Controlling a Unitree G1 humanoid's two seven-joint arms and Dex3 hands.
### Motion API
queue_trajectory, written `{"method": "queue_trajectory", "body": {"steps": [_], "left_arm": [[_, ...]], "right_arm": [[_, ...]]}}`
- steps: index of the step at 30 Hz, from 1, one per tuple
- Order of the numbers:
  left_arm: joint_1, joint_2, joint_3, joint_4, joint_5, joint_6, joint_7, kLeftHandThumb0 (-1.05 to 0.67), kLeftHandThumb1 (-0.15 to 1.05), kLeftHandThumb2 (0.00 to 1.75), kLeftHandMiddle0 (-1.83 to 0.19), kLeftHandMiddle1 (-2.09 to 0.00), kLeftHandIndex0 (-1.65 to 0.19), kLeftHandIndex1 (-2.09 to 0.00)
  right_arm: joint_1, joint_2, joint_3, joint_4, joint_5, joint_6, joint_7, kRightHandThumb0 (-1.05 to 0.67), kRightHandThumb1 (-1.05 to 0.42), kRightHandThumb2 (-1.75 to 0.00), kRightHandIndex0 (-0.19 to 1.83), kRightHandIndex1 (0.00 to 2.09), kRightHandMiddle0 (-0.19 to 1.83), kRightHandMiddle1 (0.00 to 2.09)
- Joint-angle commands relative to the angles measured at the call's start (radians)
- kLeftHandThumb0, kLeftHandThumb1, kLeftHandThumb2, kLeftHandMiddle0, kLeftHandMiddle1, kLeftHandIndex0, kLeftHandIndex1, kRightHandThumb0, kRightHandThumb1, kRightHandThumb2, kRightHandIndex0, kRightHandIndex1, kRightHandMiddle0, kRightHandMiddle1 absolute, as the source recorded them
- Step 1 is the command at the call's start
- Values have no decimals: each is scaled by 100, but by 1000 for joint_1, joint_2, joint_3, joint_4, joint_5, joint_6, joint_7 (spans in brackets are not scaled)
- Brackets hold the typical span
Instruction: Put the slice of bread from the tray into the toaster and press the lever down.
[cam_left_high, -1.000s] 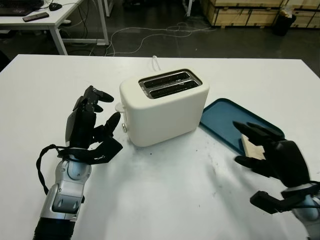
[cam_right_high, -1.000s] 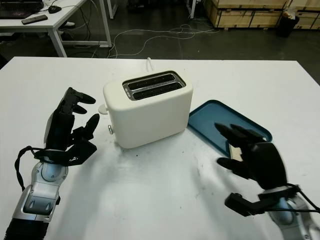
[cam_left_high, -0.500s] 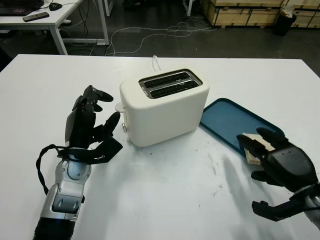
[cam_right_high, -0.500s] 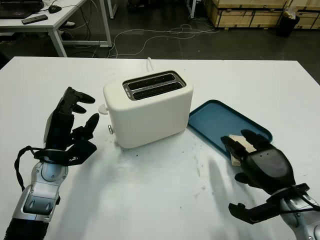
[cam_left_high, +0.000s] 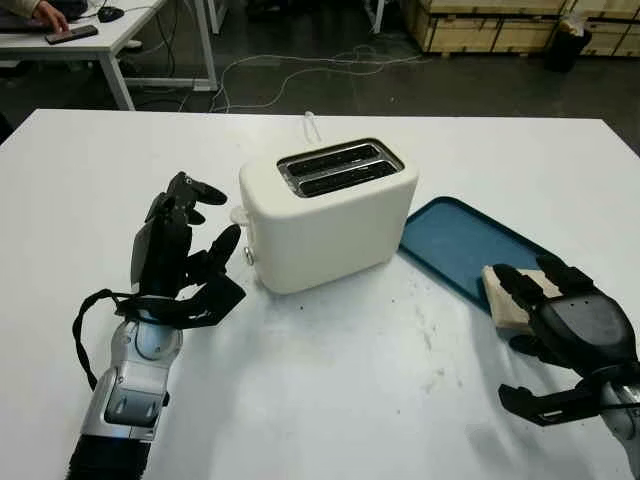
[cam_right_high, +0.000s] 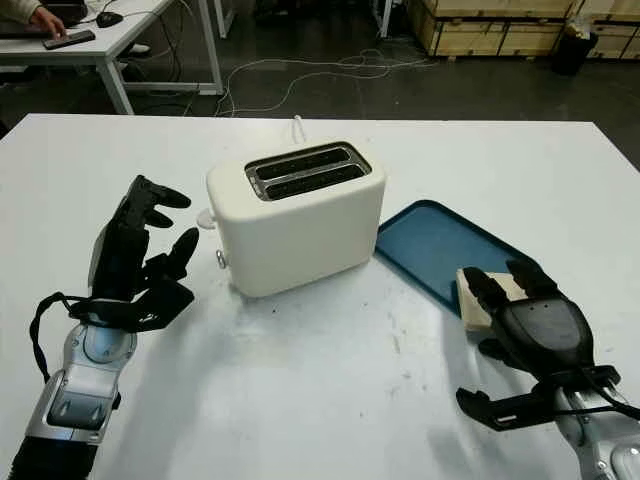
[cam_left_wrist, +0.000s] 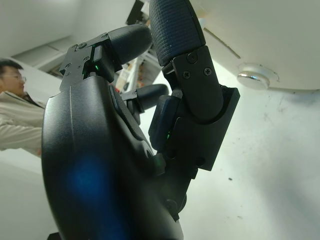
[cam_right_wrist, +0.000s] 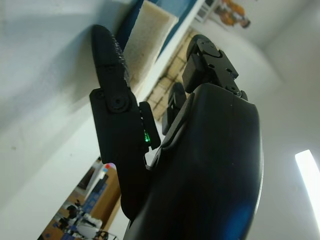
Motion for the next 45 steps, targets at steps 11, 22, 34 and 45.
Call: {"method": "queue_trajectory", "body": {"steps": [11, 22, 34, 45], "left_arm": [[-17, 8, -4, 7, -5, -17, -5, -96, 92, 74, -6, -175, 0, -159], [-15, 3, -6, -2, -3, 0, -11, -97, 92, 74, -6, -175, 0, -160], [-19, 3, -9, 11, -6, -19, -4, -96, 92, 74, -7, -175, 0, -161], [-17, 5, -11, 5, -5, -18, -10, -96, 92, 74, -7, -175, 0, -161]], "right_arm": [[-55, -7, 116, 218, -23, 5, -335, -27, -90, 0, 78, 12, 66, 9], [-72, -34, 173, 233, -23, 7, -420, -34, -92, -9, 60, 174, 51, 151], [-132, -80, 112, 208, 156, -137, -358, -32, -92, -13, 60, 167, 64, 122], [-249, -149, 4, 105, 171, -199, -331, -33, -92, -9, 61, 162, 66, 119]]}}
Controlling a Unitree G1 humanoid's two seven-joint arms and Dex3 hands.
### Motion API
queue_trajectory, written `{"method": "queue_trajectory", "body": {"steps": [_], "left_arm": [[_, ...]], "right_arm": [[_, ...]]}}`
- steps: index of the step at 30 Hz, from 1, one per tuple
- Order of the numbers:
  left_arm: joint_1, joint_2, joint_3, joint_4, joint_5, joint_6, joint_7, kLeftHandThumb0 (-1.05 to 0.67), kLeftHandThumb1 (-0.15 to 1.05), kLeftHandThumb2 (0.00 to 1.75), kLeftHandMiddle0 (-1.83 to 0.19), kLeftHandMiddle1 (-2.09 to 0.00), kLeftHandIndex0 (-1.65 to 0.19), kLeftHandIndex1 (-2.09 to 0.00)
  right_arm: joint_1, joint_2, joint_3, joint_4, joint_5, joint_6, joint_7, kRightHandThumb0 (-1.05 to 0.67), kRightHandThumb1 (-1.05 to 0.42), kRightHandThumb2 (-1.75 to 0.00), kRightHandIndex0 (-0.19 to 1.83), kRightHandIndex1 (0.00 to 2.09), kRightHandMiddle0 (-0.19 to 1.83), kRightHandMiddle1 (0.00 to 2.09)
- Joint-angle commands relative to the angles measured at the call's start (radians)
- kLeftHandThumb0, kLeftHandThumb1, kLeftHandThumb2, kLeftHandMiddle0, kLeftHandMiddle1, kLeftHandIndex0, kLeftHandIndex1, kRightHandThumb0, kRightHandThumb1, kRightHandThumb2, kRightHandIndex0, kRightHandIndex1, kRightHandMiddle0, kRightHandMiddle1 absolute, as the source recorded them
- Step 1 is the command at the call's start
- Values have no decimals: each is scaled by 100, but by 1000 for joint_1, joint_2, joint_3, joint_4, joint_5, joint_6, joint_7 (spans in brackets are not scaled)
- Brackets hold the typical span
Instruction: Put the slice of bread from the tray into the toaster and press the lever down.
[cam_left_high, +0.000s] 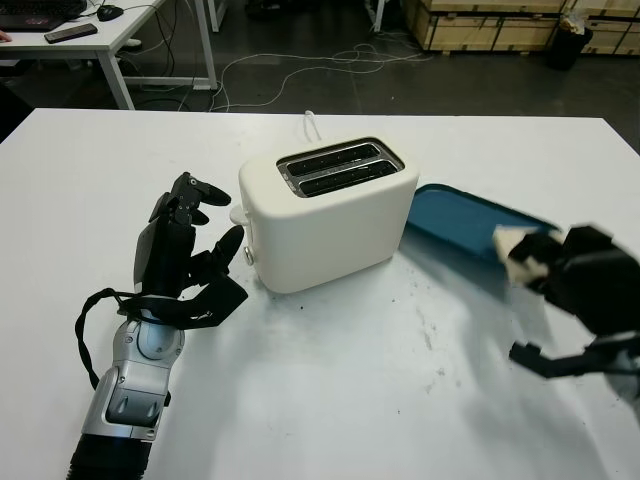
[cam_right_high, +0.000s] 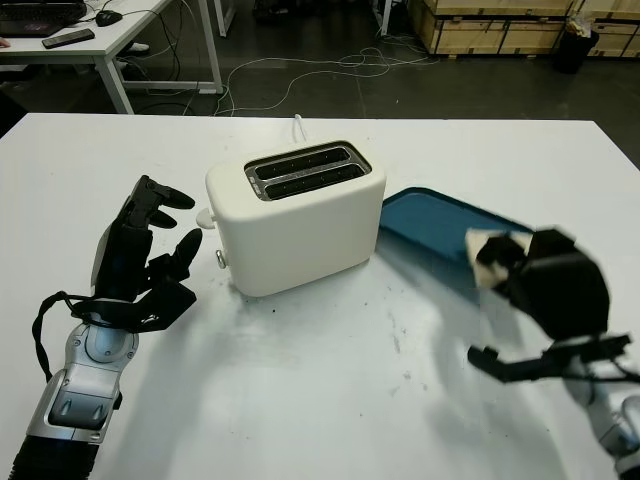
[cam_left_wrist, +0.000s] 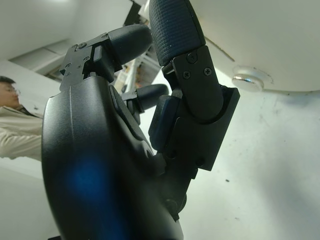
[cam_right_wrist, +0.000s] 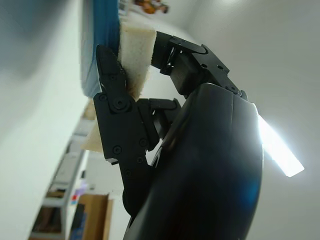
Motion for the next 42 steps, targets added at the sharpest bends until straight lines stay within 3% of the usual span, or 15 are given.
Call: {"method": "queue_trajectory", "body": {"steps": [1, 2, 6, 9, 13, 17, 20, 23, 26, 28, 33, 37, 39, 42], "left_arm": [[-14, 1, -4, 3, -5, -11, -1, -96, 92, 74, -7, -175, 0, -161], [-13, -1, -4, 3, -6, -11, 0, -96, 92, 73, -6, -175, 0, -161], [-13, 0, -5, 1, -1, -7, 1, -97, 92, 73, -6, -175, 0, -160], [-14, 1, -7, 6, 7, -10, 9, -97, 92, 74, -8, -175, 0, -161], [-14, -2, -6, 4, 0, -9, 4, -97, 92, 73, -7, -175, 0, -161], [-14, -1, -5, 2, -3, -9, 2, -96, 92, 73, -7, -175, 0, -161], [-14, -2, -5, 3, -6, -11, 1, -97, 92, 73, -7, -175, 0, -160], [-14, -6, -5, 2, -9, -7, 1, -97, 92, 73, -6, -175, 0, -160], [-13, -9, -7, -3, -2, 2, 3, -97, 92, 73, -6, -175, 0, -159], [-12, -7, -7, -4, 3, 2, 3, -97, 92, 73, -5, -175, 0, -158], [-13, -10, -7, 2, 5, -7, 11, -96, 92, 73, -7, -175, 0, -159], [-11, -13, -4, 1, -2, -4, 9, -97, 92, 72, -6, -175, 0, -159], [-11, -13, -4, -1, 0, -1, 9, -97, 92, 72, -5, -175, 0, -159], [-10, -14, -5, -4, 4, 1, 12, -97, 92, 72, -6, -175, 0, -159]], "right_arm": [[-29, -24, -17, -28, -2, -22, -18, -33, -92, -7, 66, 153, 72, 105], [-35, -28, -21, -35, -10, -22, -19, -34, -92, -7, 70, 146, 82, 85], [-61, -42, -29, -42, -20, -36, -34, -32, -92, -3, 70, 143, 98, 40], [-69, -55, -40, -65, 7, -39, 25, -31, -92, -6, 85, 104, 105, 12], [-74, -59, -35, -59, 27, -66, 85, -31, -92, -8, 88, 94, 107, 5], [-80, -50, -34, -56, 17, -72, 113, -32, -92, -3, 72, 132, 107, 1], [-90, -45, -38, -43, 19, -96, 86, -31, -92, -4, 67, 139, 107, 0], [-115, -51, -39, -9, 27, -142, 58, -31, -92, -10, 70, 128, 108, 0], [-165, -58, -43, 49, 71, -210, 61, -30, -92, -12, 82, 103, 106, 0], [-212, -64, -47, 93, 106, -249, 75, -30, -92, -6, 72, 128, 108, 0], [-396, -71, -53, 229, 286, -315, 246, -27, -91, -5, 66, 144, 107, 1], [-565, -65, -41, 358, 404, -350, 393, -28, -92, -3, 88, 95, 106, 0], [-661, -60, -30, 408, 448, -328, 491, -31, -92, -5, 107, 56, 108, 0], [-794, -41, -23, 458, 525, -263, 652, -36, -92, -8, 119, 29, 110, 0]]}}
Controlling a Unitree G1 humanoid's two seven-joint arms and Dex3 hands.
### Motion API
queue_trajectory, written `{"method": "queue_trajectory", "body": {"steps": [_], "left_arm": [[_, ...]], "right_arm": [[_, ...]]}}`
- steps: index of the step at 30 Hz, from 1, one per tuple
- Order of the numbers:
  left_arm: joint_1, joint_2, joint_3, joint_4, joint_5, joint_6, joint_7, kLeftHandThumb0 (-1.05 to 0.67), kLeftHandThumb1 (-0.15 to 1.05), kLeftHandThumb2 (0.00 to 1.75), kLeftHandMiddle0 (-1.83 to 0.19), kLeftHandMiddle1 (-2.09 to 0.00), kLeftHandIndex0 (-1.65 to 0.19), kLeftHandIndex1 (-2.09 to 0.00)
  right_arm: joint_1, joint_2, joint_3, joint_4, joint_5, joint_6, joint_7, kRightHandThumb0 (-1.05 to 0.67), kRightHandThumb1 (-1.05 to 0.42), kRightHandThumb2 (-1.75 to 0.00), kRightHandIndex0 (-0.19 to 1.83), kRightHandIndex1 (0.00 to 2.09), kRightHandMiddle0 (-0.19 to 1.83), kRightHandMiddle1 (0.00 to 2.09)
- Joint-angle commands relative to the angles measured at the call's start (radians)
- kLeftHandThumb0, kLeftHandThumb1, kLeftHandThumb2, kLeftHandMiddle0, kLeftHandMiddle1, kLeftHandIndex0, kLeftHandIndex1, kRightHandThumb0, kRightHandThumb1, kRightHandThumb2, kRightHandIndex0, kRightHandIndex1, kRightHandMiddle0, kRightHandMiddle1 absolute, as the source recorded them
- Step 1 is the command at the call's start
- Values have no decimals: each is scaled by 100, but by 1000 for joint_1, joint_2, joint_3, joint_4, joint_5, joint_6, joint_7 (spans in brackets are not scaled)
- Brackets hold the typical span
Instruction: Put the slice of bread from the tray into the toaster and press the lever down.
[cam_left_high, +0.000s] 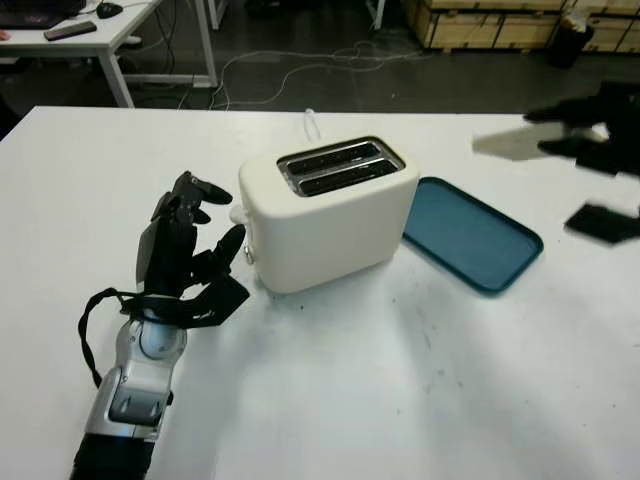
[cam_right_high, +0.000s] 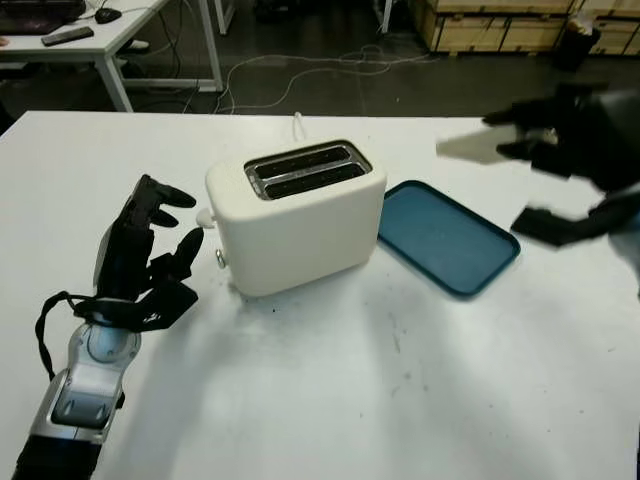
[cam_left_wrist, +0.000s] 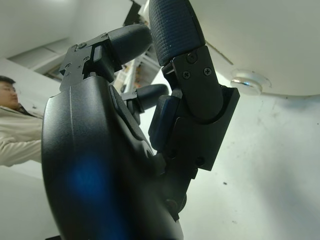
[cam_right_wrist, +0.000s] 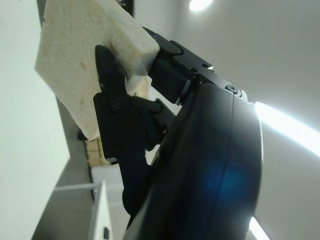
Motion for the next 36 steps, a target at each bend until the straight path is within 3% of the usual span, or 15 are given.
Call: {"method": "queue_trajectory", "body": {"steps": [1, 5, 11, 17, 22, 26, 30, 36], "left_arm": [[-6, -1, -4, -3, 5, -1, 6, -96, 92, 72, -6, -175, 0, -159], [-5, 1, -6, -5, 12, 1, 7, -96, 92, 73, -6, -175, 0, -159], [-5, 0, -7, -5, 10, 1, 6, -96, 92, 73, -6, -175, 0, -159], [-9, 0, -8, -3, 18, 1, 13, -96, 92, 74, -7, -175, 0, -159], [-11, -1, -6, -7, 16, 9, 9, -97, 92, 74, -7, -175, 0, -159], [-11, -5, -3, -9, 5, 11, 6, -96, 92, 73, -5, -175, 0, -159], [-14, -1, -8, -11, 21, 15, 9, -97, 92, 74, -6, -175, 0, -158], [-15, -1, -6, -14, 21, 17, 5, -96, 92, 75, -5, -175, 0, -159]], "right_arm": [[-98, 18, 3, 24, 65, 65, 101, -37, -92, -8, 120, 26, 109, 0], [-286, 49, 30, 156, 128, 27, 262, -35, -92, -10, 126, 23, 112, 1], [-478, 130, 119, 271, 72, 82, 325, -35, -92, -4, 135, 26, 116, 2], [-595, 223, 212, 371, 16, 104, 389, -28, -92, -4, 134, 22, 118, 1], [-649, 294, 235, 465, 30, 85, 436, -38, -92, -3, 139, 27, 124, 4], [-673, 345, 262, 488, 7, 135, 439, -52, -92, -6, 123, 66, 129, 3], [-668, 384, 289, 469, -2, 144, 446, -56, -92, -7, 111, 91, 129, 2], [-663, 424, 317, 428, 0, 177, 503, -49, -92, -8, 100, 107, 126, 0]]}}
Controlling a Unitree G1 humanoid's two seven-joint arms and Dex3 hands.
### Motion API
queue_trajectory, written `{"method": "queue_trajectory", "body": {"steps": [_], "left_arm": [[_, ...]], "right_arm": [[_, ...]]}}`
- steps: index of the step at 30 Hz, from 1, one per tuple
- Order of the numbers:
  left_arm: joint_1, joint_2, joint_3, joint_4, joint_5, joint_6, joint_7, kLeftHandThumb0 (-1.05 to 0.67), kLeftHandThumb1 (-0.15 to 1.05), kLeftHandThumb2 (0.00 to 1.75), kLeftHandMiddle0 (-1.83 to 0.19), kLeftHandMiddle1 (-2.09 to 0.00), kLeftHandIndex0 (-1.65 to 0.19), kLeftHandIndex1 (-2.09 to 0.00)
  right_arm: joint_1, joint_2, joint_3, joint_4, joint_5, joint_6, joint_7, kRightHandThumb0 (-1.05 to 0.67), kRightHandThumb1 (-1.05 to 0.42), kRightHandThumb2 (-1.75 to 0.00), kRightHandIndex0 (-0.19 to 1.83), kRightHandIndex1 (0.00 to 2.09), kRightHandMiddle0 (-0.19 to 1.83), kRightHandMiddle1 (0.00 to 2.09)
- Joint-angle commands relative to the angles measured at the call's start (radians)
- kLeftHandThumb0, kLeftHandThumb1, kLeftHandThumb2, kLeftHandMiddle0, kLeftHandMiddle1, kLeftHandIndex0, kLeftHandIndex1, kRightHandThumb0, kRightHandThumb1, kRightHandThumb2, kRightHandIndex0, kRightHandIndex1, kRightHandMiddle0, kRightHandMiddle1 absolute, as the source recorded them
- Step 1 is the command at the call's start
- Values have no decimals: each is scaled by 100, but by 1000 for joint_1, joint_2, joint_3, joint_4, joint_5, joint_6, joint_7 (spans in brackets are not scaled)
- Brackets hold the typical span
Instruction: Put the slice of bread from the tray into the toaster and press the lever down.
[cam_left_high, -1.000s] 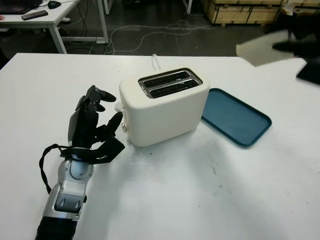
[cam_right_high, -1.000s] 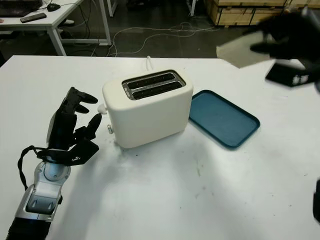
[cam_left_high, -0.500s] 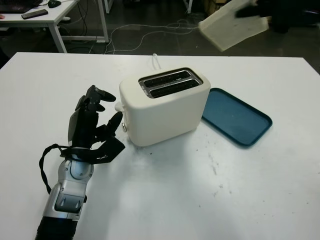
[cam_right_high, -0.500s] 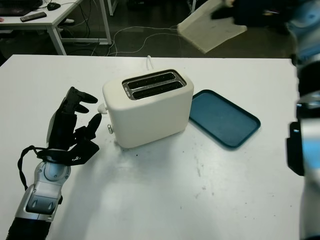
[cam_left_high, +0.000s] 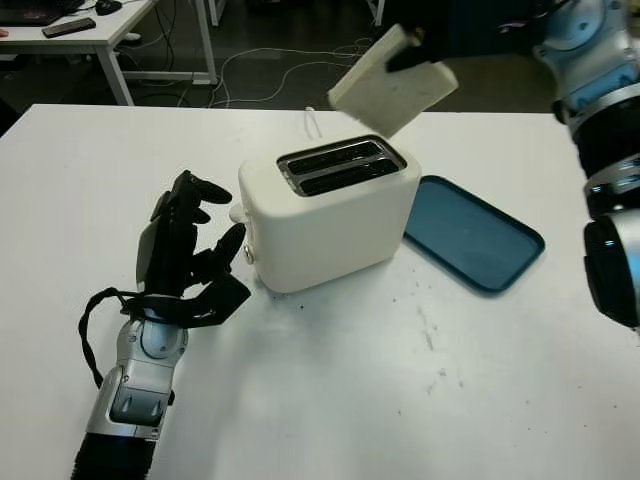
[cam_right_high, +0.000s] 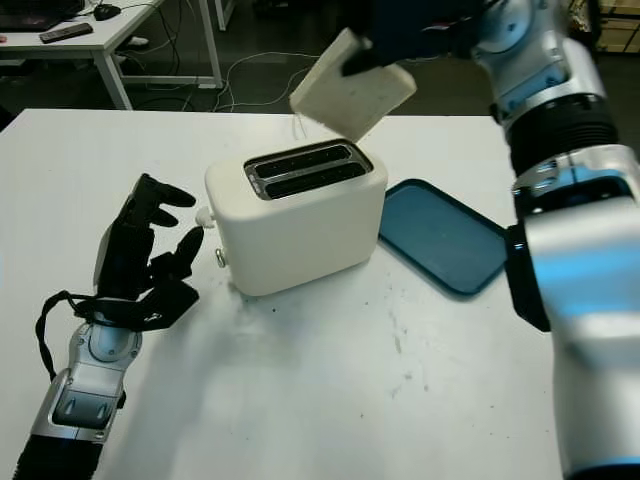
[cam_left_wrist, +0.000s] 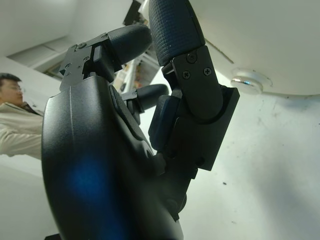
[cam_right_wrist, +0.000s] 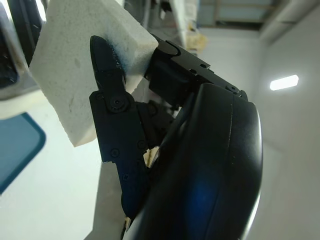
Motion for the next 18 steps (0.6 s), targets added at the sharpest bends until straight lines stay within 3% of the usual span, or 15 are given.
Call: {"method": "queue_trajectory", "body": {"steps": [1, 18], "left_arm": [[-15, 4, -4, -10, 8, 4, 0, -96, 92, 75, -6, -175, 0, -159], [-11, 1, -4, -9, -4, 0, -5, -96, 92, 73, -6, -175, 0, -159]], "right_arm": [[-10, 11, 6, -26, -4, 19, 18, -48, -92, -8, 100, 109, 126, 1], [-16, -3, -42, -137, 59, 68, 138, -52, -92, -9, 101, 108, 129, 3]]}}
